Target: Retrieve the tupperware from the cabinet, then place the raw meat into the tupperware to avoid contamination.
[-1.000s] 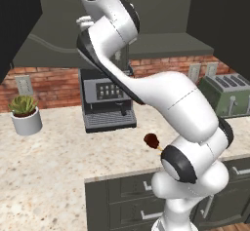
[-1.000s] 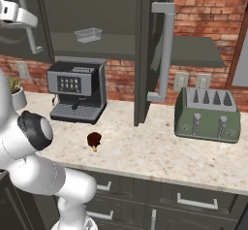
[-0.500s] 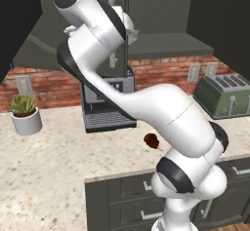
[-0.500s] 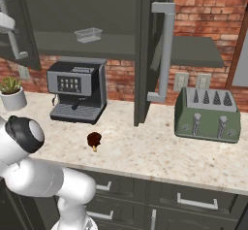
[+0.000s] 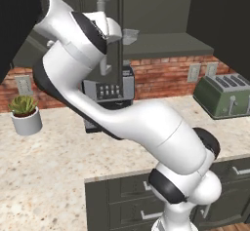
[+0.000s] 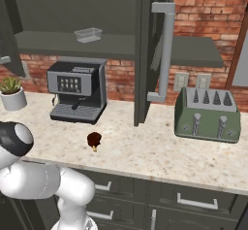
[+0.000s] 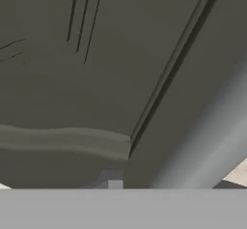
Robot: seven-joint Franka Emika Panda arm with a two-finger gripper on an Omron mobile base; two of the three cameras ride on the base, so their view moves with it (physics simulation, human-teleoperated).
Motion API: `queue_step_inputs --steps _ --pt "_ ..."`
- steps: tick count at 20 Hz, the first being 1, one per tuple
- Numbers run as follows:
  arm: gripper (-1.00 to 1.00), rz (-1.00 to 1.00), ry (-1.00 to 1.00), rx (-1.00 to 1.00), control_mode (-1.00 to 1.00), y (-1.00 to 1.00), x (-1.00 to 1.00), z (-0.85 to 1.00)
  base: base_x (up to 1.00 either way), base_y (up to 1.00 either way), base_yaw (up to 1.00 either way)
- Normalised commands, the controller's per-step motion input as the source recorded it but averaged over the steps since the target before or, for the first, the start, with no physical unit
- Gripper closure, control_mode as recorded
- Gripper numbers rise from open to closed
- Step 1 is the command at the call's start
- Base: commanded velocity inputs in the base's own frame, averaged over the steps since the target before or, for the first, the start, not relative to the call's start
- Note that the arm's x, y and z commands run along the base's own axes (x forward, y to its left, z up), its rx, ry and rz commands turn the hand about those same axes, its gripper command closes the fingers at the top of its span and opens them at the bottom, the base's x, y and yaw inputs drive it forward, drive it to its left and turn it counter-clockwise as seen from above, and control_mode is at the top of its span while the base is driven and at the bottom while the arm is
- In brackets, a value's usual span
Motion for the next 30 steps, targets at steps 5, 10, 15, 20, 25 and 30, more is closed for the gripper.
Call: queue_step_inputs --steps 5,10,15,20,25,30 --pt "1.00 -0.07 0.02 -0.06 -1.00 0.38 -0.12 0.00 0.00 0.00 0.00" --pt "1.00 -0.07 0.00 0.00 -1.00 0.01 -0.12 0.00 0.00 0.00 0.00" --pt "-1.00 -0.03 0.00 0.00 -1.00 0.00 -0.32 0.00 0.00 0.00 0.00" --pt "-1.00 -0.07 0.01 0.00 -1.00 -0.01 -0.51 0.00 0.00 0.00 0.00" --pt "-1.00 -0.07 0.00 0.00 -1.00 -0.12 -0.32 0.00 0.00 0.00 0.00" --pt "-1.00 -0.12 0.01 0.00 -1.00 -0.04 -0.54 0.00 0.00 0.00 0.00"
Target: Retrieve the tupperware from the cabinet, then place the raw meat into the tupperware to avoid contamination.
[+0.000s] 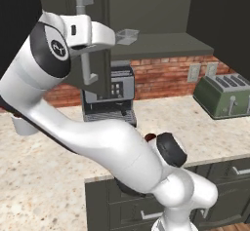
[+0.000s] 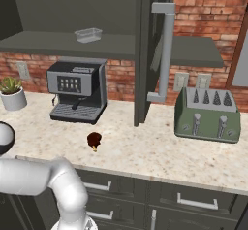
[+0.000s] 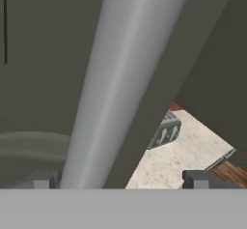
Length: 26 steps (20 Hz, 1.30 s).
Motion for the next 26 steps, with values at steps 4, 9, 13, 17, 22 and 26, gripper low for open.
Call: queue_step_inputs --steps 4,9,13,17,22,26 --pt "-1.00 -0.17 0.03 0.00 -1.00 -0.01 -0.52 0.00 0.00 0.00 0.00" --pt "-1.00 -0.02 -0.05 0.00 -1.00 0.00 -0.03 -0.13 0.00 0.00 0.00" --pt "-1.00 0.06 -0.16 0.00 -1.00 0.23 0.01 -0.31 0.00 0.00 0.00" --pt "-1.00 0.10 -0.20 0.01 -1.00 0.35 -0.02 -0.18 0.00 0.00 0.00" --pt "-1.00 0.00 0.00 0.00 -1.00 -0.02 -0.66 0.00 0.00 0.00 0.00" --pt "-1.00 -0.05 0.00 0.01 -1.00 -0.01 -1.00 0.00 0.00 0.00 0.00"
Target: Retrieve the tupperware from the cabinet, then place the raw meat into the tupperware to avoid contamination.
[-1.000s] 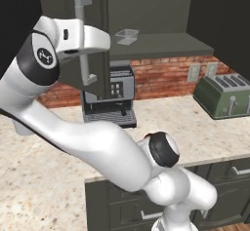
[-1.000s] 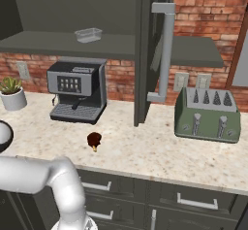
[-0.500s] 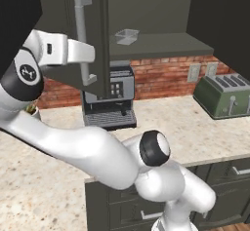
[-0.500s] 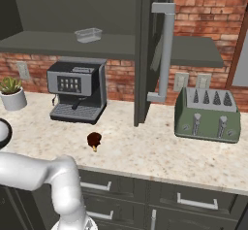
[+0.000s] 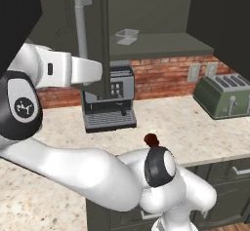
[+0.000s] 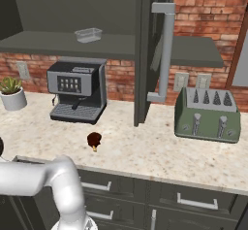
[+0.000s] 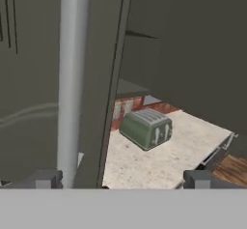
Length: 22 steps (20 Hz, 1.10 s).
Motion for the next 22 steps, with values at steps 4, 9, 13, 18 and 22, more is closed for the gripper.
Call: queue_step_inputs --steps 4,9,13,18,22 --pt "-1.00 -0.07 0.00 0.09 -1.00 -0.15 -1.00 0.00 0.00 0.00 0.00" --pt "-1.00 -0.11 -0.03 0.27 -1.00 -0.42 -0.82 0.00 0.00 0.00 0.00" --pt "-1.00 -0.06 0.00 0.43 -1.00 -0.73 -0.63 0.00 0.00 0.00 0.00" --pt "-1.00 -0.02 0.05 0.47 -1.00 -0.78 -0.35 0.06 0.00 0.00 0.00" --pt "-1.00 0.01 0.27 0.46 -1.00 -0.66 -0.01 0.06 0.00 0.00 0.00"
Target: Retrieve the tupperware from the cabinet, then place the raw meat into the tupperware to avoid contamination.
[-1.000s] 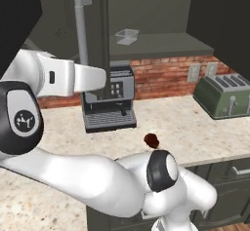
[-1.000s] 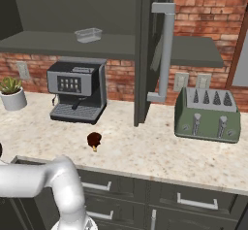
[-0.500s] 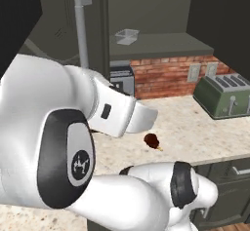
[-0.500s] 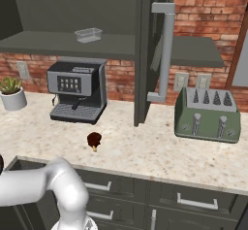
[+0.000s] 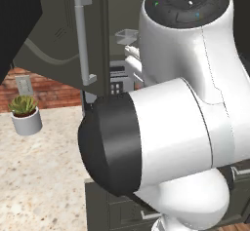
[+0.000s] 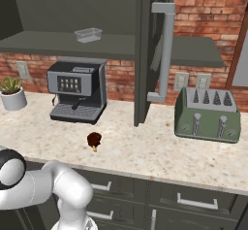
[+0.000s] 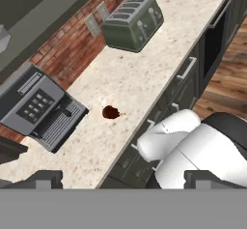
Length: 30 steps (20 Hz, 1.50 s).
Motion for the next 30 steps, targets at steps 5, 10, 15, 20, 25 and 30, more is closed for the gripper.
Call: queue_step_inputs --steps 5,10,15,20,25,30 --pt "-1.00 0.03 0.43 0.45 -1.00 -0.59 0.00 0.00 0.00 0.00 0.00" --pt "-1.00 0.03 0.44 0.33 -1.00 -0.50 0.00 0.00 0.00 0.00 0.00" --pt "-1.00 0.08 0.44 0.11 -1.00 -0.10 0.13 -0.03 0.00 0.00 0.00" --pt "-1.00 0.08 0.22 0.15 -1.00 0.00 0.57 -0.04 0.00 0.00 0.00" --pt "-1.00 0.00 0.01 0.32 -1.00 0.00 0.85 0.00 0.00 0.00 0.00" --pt "-1.00 0.00 -0.11 0.31 -1.00 0.17 0.59 0.00 0.00 0.00 0.00"
